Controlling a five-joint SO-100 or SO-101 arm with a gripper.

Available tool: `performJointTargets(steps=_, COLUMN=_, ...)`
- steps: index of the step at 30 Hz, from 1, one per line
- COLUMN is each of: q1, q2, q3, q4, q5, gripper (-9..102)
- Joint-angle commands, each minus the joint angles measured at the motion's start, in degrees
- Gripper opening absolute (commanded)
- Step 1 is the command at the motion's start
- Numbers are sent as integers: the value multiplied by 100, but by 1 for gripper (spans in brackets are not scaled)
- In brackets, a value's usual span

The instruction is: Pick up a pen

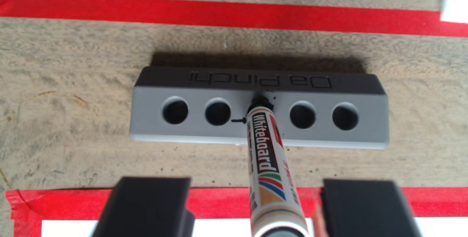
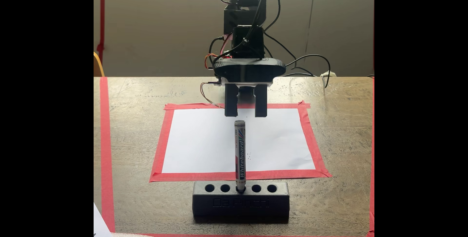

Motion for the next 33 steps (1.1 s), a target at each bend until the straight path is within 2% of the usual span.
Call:
performJointTargets(steps=1, q1=18, q2=35, q3=-457, q4=-167, q5=-35, gripper=101)
performJointTargets(steps=16, q1=281, q2=-413, q3=-554, q4=-404, q5=-44, gripper=101)
performJointTargets(steps=33, q1=290, q2=-378, q3=-545, q4=114, q5=-53, gripper=101)
